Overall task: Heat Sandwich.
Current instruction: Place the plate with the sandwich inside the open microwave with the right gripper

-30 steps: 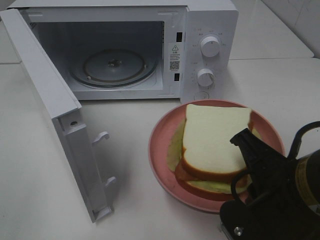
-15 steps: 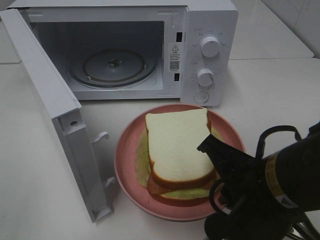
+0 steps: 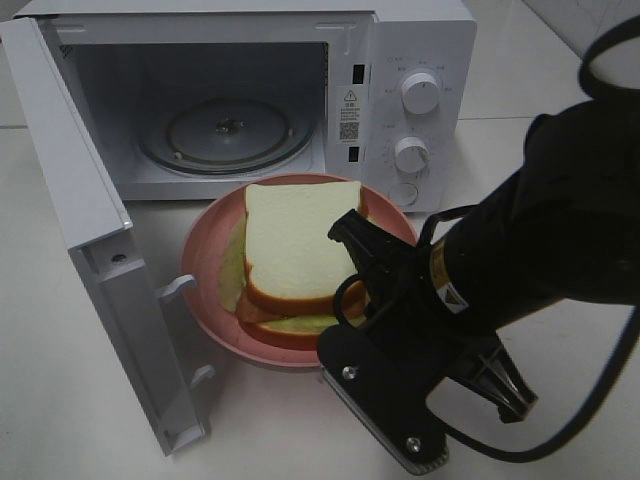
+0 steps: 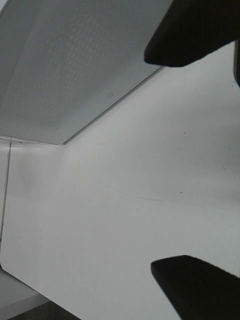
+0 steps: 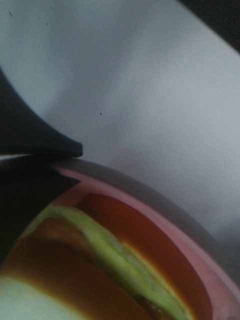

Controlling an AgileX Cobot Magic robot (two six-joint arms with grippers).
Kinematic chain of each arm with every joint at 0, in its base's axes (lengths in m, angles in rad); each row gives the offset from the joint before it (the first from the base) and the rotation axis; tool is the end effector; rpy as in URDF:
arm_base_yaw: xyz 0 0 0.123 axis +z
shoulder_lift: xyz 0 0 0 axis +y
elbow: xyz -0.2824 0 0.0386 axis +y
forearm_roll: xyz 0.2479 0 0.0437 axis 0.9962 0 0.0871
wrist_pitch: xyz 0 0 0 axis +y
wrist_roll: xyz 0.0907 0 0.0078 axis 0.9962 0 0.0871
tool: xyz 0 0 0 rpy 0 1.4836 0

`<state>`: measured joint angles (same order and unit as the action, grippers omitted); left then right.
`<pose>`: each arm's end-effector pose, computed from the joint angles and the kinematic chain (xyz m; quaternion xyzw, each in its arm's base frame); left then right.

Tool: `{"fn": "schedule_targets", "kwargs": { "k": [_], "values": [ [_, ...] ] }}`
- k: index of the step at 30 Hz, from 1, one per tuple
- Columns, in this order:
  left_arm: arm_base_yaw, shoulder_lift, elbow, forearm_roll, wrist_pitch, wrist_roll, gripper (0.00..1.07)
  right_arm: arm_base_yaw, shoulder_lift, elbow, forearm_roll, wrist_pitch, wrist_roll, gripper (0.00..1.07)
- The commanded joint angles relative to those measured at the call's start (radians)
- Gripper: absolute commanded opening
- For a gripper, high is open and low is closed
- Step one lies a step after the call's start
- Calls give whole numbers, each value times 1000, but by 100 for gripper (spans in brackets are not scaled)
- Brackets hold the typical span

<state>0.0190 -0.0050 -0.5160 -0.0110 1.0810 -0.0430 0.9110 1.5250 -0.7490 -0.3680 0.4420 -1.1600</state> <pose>-0.0083 -0.0010 0.2799 -0.0261 0.8526 -0.0118 0.5217 0.1787 0.2075 0.1840 -0.8988 0.3653 -0.1382 0.1989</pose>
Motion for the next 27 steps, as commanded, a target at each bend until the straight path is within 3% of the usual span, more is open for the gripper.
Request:
{"fn": "schedule_targets", "kwargs": {
  "k": [1, 13, 22, 27],
  "values": [
    [4, -17, 2, -8, -12, -5, 97, -5, 24, -37, -4, -26, -28, 0],
    [4, -17, 2, -8, -12, -5, 97, -90, 136, -177, 4, -29, -86, 0],
    [4, -17, 2, -8, -12, -5, 97, -97, 194, -227, 26, -49, -145, 0],
    [4, -17, 2, -8, -12, -5, 97, -129, 262, -315, 59, -22, -163, 0]
  ]
}}
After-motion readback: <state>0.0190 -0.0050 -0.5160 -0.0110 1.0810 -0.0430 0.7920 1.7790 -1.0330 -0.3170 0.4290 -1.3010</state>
